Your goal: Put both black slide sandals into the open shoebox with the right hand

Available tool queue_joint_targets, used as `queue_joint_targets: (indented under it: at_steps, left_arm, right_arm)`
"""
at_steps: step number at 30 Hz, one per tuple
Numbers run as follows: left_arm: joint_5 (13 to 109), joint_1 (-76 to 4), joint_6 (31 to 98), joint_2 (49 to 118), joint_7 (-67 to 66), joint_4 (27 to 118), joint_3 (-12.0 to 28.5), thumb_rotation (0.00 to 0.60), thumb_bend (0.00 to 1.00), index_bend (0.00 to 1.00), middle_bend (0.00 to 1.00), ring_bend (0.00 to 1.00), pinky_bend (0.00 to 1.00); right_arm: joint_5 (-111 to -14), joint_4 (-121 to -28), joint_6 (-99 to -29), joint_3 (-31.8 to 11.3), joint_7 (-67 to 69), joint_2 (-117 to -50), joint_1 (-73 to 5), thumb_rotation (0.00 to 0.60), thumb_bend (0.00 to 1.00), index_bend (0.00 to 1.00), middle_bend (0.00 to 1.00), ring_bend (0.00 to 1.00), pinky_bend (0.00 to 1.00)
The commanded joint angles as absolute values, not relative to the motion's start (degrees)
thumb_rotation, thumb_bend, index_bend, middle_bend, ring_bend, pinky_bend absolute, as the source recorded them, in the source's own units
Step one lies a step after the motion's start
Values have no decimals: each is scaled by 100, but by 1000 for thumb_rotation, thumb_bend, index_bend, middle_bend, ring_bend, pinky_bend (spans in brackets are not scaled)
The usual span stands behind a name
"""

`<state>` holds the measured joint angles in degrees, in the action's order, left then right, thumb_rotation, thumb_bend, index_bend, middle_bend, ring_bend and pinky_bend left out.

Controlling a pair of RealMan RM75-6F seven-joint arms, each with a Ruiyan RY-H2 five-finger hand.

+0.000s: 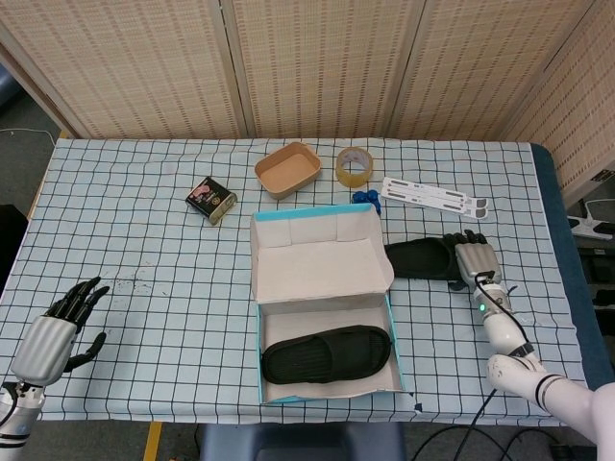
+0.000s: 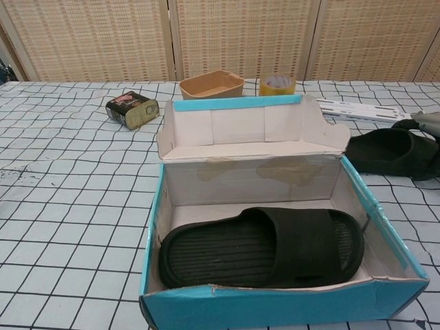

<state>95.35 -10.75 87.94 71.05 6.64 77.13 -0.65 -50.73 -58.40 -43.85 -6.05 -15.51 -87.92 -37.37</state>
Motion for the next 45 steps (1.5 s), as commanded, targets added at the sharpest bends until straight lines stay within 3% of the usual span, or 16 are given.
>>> queue_joint_targets:
  at_steps: [1,10,20,27,34,45]
  left_arm:
    - [9545,-1076,8801,7108,652,7712,-66,600,397,98,33,78,310]
    - [9548,-1076,8789,7111,627,7717,-74,600,397,98,32,78,310]
    - [9558,-1082,8769,7121,588,7721,-84,600,397,98,32,78,310]
    - [9561,-1097,8742,7138,548,7712,-86,600,397,98,33,78,310]
    - [9575,-1098,8735,7141,528,7716,-100,600,396,98,32,77,311]
    - [9580,-1089,8766,7121,586,7720,-100,600,398,98,33,78,310]
  right_arm:
    - [-5172,-5756,-4438,-577,-1542,-8868,-3677,600,93,268,262,100,195]
    - [-5581,-5683,-5062,-651,-1511,-8980,-3465,600,93,572,503,375,461]
    - [-5940,-6189,-6420,-815,-2177,-8835,-3126,600,93,701,620,502,585]
    - [-6243,-7066,-8174,-822,-3965,-8826,-2805,600,93,737,660,541,627]
    - [-7628,-7229,-9991,-543,-5154,-9205,-2599,600,93,737,668,549,633]
    - [-9224,-7046,-10544,-280,-4861,-9572,-2648,600,93,737,670,550,634]
